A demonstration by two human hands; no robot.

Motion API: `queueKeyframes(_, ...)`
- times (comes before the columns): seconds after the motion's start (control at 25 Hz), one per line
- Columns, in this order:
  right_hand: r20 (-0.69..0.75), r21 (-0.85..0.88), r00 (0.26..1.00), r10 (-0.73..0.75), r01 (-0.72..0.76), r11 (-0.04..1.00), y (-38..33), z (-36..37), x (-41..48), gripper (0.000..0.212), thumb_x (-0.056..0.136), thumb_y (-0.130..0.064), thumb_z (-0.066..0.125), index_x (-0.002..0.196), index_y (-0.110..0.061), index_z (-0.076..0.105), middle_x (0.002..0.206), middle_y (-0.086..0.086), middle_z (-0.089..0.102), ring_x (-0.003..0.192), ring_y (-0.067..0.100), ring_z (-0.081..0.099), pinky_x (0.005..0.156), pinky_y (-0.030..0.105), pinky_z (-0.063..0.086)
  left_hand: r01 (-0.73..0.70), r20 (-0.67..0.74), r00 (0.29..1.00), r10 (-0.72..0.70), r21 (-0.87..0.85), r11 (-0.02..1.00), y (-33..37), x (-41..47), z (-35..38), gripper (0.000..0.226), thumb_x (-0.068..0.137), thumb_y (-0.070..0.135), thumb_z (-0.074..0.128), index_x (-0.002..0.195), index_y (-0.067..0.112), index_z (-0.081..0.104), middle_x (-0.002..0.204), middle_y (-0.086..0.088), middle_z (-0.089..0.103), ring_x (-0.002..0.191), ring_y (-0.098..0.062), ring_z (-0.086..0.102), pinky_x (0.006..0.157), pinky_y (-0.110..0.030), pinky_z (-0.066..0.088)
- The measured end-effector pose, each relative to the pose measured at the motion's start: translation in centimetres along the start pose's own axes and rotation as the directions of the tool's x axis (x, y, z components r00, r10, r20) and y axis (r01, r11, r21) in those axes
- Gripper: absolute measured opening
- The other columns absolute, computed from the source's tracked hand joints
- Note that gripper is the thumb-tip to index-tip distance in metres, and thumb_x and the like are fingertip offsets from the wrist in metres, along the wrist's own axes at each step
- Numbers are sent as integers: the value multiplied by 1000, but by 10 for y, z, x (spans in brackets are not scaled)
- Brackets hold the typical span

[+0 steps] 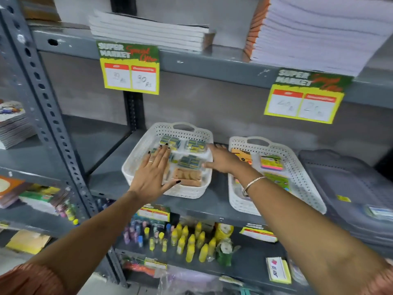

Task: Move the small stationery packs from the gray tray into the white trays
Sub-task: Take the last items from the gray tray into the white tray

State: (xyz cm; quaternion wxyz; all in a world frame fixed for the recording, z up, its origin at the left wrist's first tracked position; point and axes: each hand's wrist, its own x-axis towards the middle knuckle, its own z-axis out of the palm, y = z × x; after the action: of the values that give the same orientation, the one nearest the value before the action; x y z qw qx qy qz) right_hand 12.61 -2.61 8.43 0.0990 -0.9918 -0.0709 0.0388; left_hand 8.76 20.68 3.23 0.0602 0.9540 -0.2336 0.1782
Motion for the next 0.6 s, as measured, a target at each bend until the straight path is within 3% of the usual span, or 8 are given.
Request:
queueKeyframes(0.16,-110,10,978,178,-178,984,97,-33,-41,68,87,-33,60,145,-9,32,148,17,36,138,33,34,111,42,36,-146,-10,989,146,-15,989,89,33,6,91,83,69,5,139,-2,22,146,-18,28,134,-27,25,110,-40,16)
queueKeyframes(0.24,-123,-3,958,258,-260,966,151,-40,-67,65,87,-32,61,142,-7,36,145,18,40,135,34,38,108,40,37,-214,10,977,214,-42,976,134,39,15,92,83,70,6,139,-1,21,147,-15,24,135,-25,20,111,-36,12)
queueKeyframes(0.32,-121,-32,939,321,-327,944,206,-42,-94,62,86,-28,61,139,-4,38,143,20,42,133,35,40,107,38,38,-261,28,965,262,-23,965,169,43,30,89,84,69,8,139,1,20,146,-14,25,135,-25,22,110,-39,20)
queueKeyframes(0.48,-155,-102,879,451,-468,878,309,-31,-145,54,87,-6,52,139,-4,39,144,19,42,134,33,40,109,41,41,-252,115,961,253,-21,967,215,44,53,89,86,69,9,138,-2,26,144,-18,32,131,-31,34,106,-36,16)
queueKeyframes(0.6,-100,-276,823,559,-563,779,363,-17,-176,46,92,-7,46,137,-4,39,141,17,41,135,34,37,106,44,39,-199,122,973,198,-9,980,229,44,54,90,86,68,9,136,-3,29,142,-19,36,128,-30,37,104,-34,15)
